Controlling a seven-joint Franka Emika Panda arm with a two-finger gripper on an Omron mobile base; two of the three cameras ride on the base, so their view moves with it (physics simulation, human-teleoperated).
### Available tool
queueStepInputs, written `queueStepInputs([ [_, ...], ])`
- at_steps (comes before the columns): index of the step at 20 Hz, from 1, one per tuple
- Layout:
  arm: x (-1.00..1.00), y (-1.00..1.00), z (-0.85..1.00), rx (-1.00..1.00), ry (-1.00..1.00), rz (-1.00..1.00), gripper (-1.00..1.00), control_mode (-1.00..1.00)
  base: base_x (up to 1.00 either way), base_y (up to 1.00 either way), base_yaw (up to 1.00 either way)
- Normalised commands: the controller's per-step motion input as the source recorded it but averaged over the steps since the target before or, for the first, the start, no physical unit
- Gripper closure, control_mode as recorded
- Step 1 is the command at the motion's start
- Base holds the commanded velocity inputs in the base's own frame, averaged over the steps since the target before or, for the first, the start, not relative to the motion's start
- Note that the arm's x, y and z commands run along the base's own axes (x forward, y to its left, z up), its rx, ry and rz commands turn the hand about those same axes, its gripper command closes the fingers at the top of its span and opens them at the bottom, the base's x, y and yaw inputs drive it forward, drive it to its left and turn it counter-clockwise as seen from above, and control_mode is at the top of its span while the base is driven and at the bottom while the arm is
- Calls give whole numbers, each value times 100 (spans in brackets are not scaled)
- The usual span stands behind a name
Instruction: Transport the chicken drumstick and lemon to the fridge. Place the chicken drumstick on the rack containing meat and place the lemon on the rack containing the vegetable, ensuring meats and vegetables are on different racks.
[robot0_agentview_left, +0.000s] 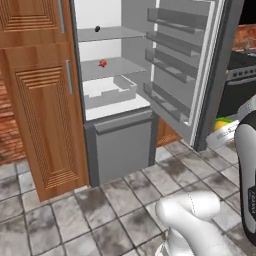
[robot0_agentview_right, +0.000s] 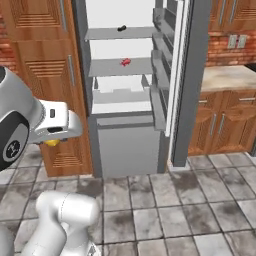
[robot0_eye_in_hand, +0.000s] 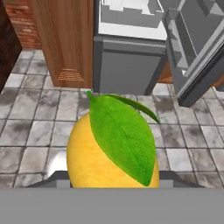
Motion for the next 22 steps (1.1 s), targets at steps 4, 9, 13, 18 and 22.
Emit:
queueStepInputs([
  [4, 0, 0, 0, 0, 0, 0, 100, 100, 100, 27, -7],
  [9, 0, 0, 0, 0, 0, 0, 100, 100, 100, 17, -7],
  [13, 0, 0, 0, 0, 0, 0, 100, 100, 100, 24, -6],
  [18, 0, 0, 0, 0, 0, 0, 100, 100, 100, 9, -6],
  [22, 0, 0, 0, 0, 0, 0, 100, 100, 87, 0, -1],
])
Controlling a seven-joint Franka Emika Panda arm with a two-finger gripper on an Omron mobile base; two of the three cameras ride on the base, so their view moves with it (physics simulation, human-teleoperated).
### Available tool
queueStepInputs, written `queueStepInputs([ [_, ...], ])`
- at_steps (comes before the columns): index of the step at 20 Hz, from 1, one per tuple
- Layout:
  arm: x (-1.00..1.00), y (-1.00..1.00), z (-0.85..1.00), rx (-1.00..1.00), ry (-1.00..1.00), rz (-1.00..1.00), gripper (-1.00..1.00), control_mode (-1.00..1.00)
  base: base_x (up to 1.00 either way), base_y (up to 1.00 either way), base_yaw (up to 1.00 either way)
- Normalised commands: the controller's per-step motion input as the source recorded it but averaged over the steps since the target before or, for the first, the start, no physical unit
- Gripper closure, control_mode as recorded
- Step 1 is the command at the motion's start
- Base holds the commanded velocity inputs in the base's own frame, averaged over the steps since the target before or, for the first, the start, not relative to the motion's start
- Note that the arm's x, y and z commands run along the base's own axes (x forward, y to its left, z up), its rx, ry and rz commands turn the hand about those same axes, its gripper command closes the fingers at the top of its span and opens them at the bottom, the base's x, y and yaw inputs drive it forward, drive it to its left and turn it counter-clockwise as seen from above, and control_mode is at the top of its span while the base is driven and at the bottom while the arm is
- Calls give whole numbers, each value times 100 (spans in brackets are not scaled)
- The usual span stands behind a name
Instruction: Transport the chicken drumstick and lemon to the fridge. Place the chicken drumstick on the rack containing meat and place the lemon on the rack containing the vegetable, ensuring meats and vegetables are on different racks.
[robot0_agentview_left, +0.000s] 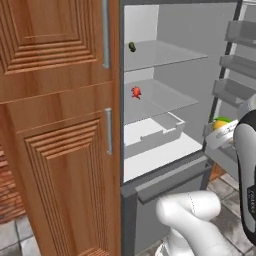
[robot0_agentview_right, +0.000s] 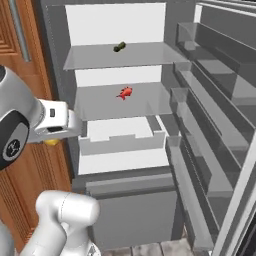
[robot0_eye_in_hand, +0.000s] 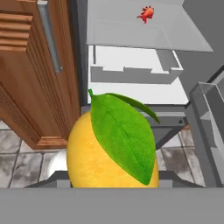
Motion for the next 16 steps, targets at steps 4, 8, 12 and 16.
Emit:
queueStepInputs([
  [4, 0, 0, 0, 0, 0, 0, 100, 100, 13, -28, -10],
  [8, 0, 0, 0, 0, 0, 0, 100, 100, 0, 15, -23],
  [12, 0, 0, 0, 0, 0, 0, 100, 100, 4, 22, -21],
  [16, 0, 0, 0, 0, 0, 0, 100, 100, 88, -8, -9],
])
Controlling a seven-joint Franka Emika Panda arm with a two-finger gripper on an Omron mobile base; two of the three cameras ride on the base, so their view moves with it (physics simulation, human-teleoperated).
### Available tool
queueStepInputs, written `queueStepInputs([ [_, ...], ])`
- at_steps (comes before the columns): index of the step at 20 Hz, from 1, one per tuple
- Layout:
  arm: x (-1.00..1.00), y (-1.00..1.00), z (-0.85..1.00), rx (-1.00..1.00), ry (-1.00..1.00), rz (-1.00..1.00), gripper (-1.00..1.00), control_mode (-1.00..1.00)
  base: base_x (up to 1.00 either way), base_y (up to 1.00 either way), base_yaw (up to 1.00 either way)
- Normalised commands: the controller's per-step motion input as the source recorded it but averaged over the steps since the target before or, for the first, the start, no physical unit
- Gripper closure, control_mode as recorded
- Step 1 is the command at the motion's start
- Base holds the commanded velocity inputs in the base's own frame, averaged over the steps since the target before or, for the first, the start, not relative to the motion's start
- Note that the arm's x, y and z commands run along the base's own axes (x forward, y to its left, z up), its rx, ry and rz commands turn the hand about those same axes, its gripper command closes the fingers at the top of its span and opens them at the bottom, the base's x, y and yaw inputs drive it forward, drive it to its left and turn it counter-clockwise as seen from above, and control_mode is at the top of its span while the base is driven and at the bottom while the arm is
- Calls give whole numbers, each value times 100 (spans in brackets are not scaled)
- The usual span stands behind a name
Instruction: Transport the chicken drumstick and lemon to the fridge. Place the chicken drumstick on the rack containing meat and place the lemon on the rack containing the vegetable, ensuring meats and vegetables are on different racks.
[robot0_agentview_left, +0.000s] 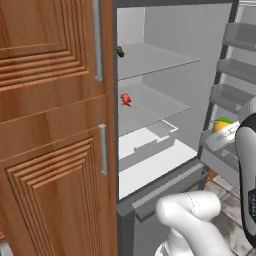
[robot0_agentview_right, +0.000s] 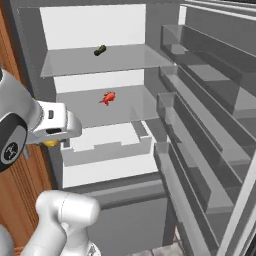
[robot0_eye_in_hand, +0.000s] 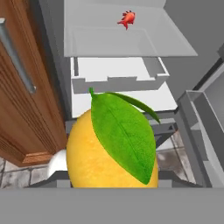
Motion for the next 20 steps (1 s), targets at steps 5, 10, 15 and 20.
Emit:
queueStepInputs([
  [5, 0, 0, 0, 0, 0, 0, 100, 100, 100, -22, 6],
  [10, 0, 0, 0, 0, 0, 0, 100, 100, 100, 9, 14],
  [15, 0, 0, 0, 0, 0, 0, 100, 100, 79, 38, 15],
  [20, 0, 0, 0, 0, 0, 0, 100, 100, 70, 0, 18],
])
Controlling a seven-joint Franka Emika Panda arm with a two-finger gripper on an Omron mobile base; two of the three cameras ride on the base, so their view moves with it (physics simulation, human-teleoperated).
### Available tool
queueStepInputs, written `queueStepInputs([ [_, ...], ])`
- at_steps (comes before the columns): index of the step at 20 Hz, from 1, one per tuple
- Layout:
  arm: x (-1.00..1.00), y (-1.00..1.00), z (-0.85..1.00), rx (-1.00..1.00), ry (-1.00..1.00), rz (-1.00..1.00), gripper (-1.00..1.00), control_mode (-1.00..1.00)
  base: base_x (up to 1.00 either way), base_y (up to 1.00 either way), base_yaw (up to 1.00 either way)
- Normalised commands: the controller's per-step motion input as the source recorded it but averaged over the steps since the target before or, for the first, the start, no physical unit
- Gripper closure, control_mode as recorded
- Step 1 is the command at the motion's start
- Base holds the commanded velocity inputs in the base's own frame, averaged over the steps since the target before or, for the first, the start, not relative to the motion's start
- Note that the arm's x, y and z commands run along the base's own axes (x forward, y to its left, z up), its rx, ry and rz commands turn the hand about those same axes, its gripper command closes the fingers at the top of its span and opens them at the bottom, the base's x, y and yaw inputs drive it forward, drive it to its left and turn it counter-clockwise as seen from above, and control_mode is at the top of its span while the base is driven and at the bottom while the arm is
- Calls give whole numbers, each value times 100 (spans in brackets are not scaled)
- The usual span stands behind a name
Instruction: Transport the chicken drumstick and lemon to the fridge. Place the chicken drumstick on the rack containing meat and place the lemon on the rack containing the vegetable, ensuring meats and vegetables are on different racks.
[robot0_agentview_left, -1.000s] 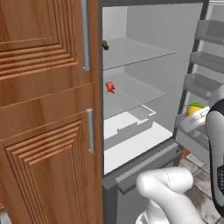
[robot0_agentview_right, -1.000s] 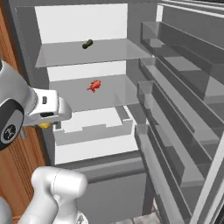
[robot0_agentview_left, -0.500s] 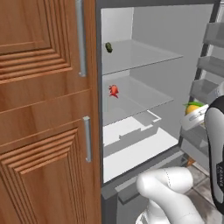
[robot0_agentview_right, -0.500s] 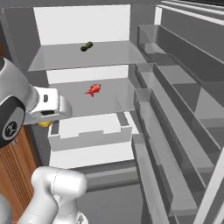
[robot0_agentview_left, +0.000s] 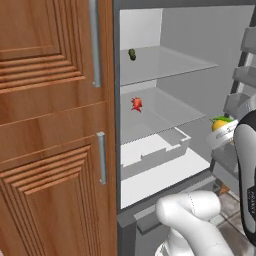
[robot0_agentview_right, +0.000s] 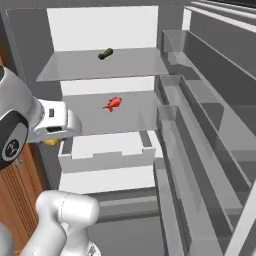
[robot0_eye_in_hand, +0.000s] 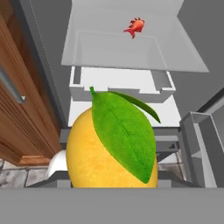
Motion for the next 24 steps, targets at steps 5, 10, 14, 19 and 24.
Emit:
queueStepInputs([
  [5, 0, 0, 0, 0, 0, 0, 100, 100, 70, 0, 18],
  [10, 0, 0, 0, 0, 0, 0, 100, 100, 82, 0, 23],
  [14, 0, 0, 0, 0, 0, 0, 100, 100, 74, 0, 25],
  [19, 0, 0, 0, 0, 0, 0, 100, 100, 66, 0, 26],
  [24, 0, 0, 0, 0, 0, 0, 100, 100, 54, -5, 25],
])
